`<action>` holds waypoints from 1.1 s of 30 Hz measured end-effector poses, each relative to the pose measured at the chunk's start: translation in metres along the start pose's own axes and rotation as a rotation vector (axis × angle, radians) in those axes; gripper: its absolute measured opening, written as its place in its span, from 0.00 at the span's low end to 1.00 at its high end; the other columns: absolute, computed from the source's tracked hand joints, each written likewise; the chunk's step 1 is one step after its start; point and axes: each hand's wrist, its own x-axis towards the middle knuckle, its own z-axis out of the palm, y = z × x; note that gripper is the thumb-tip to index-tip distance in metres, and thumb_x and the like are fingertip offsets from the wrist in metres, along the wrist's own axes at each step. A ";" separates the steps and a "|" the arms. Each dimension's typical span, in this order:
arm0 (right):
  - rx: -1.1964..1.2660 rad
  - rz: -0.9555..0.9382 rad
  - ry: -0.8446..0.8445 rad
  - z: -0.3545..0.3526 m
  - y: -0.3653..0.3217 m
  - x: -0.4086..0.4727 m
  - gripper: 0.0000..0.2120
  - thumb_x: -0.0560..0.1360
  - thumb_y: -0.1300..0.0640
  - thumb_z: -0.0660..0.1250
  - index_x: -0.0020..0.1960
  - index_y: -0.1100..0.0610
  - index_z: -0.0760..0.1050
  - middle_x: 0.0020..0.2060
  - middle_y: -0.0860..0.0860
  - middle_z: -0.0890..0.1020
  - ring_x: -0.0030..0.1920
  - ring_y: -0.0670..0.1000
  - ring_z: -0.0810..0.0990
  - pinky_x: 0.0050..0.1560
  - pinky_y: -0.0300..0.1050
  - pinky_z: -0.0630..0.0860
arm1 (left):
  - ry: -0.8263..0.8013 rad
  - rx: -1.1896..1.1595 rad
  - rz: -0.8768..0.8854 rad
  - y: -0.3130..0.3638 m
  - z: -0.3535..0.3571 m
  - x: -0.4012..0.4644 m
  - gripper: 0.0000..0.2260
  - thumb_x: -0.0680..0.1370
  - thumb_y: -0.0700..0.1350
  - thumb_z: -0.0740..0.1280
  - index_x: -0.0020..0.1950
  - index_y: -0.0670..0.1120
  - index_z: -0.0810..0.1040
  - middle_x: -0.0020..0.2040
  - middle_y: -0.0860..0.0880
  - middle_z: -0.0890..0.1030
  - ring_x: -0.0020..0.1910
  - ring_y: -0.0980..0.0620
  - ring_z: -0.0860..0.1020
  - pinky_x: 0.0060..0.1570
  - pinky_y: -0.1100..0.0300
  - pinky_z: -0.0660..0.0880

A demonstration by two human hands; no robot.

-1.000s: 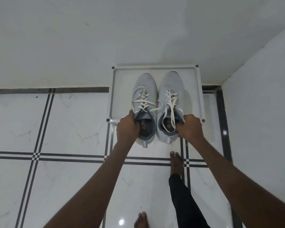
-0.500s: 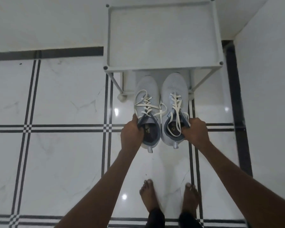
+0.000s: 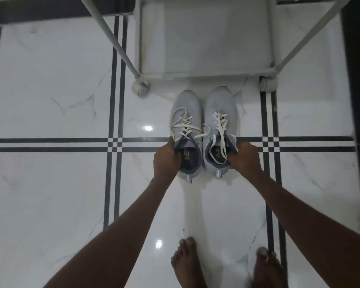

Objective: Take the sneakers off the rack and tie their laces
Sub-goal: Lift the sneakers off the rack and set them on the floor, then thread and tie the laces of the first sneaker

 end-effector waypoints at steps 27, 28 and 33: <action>-0.221 -0.554 -0.078 0.046 -0.083 0.042 0.06 0.68 0.68 0.68 0.38 0.59 0.81 0.37 0.55 0.83 0.39 0.55 0.82 0.42 0.50 0.80 | -0.156 -0.106 0.275 -0.027 -0.009 0.075 0.05 0.74 0.44 0.73 0.49 0.47 0.82 0.40 0.49 0.86 0.36 0.49 0.84 0.39 0.50 0.82; -0.234 -0.558 -0.087 0.046 -0.085 0.044 0.06 0.68 0.68 0.68 0.38 0.60 0.81 0.36 0.55 0.84 0.39 0.55 0.82 0.42 0.47 0.80 | -0.154 -0.109 0.265 -0.027 -0.011 0.075 0.08 0.73 0.47 0.74 0.50 0.47 0.82 0.41 0.49 0.86 0.38 0.50 0.84 0.42 0.51 0.82; -0.290 -0.530 -0.147 0.044 -0.092 0.052 0.04 0.69 0.67 0.71 0.39 0.61 0.84 0.39 0.57 0.85 0.41 0.55 0.83 0.42 0.42 0.77 | -0.148 0.166 0.269 -0.028 -0.004 0.059 0.30 0.68 0.59 0.76 0.63 0.46 0.76 0.53 0.47 0.82 0.50 0.48 0.80 0.49 0.54 0.77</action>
